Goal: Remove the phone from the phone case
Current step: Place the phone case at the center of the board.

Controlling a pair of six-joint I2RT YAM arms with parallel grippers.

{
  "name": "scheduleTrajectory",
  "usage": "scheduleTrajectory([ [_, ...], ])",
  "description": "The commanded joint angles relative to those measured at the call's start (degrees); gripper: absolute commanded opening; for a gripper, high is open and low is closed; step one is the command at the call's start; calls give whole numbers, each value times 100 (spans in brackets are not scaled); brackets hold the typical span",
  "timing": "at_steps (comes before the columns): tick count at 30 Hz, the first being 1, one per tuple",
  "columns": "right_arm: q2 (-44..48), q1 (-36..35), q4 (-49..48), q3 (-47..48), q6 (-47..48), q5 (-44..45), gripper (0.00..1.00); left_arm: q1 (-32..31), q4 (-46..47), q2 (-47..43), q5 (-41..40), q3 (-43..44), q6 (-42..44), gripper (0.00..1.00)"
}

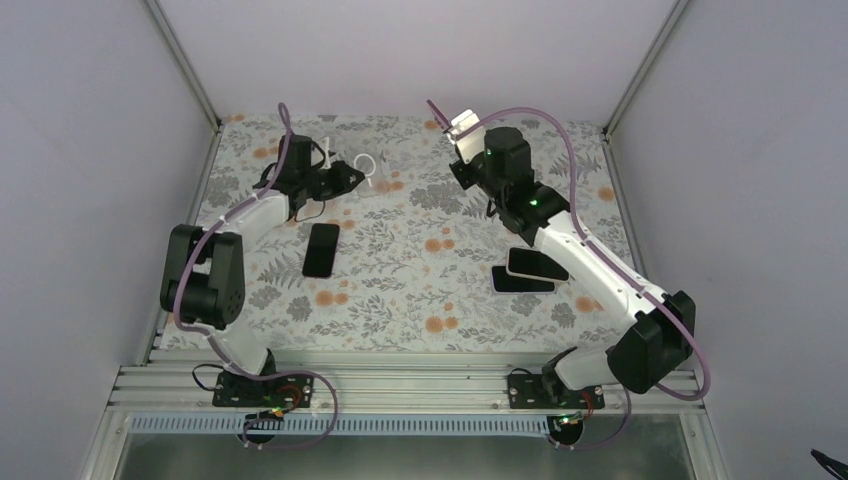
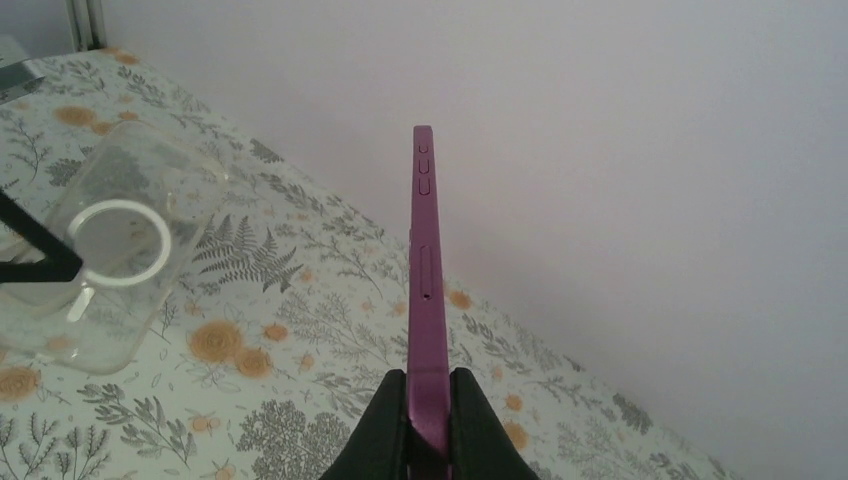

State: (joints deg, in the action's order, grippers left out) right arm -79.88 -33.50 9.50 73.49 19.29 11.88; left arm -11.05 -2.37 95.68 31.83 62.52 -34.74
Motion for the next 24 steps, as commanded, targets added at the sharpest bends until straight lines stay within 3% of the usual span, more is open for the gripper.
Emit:
scheduleTrajectory([
  [1,235,118,-273,-24,-236,-216,4,0,-372,579,344,611,892,2],
  [11,219,193,-268,-68,-321,-331,4,12,-1138,1532,503,1586,1726,2],
  [24,119,224,-256,-41,-373,-417,4,41,-2187,2530,-188,2586,2388,2],
])
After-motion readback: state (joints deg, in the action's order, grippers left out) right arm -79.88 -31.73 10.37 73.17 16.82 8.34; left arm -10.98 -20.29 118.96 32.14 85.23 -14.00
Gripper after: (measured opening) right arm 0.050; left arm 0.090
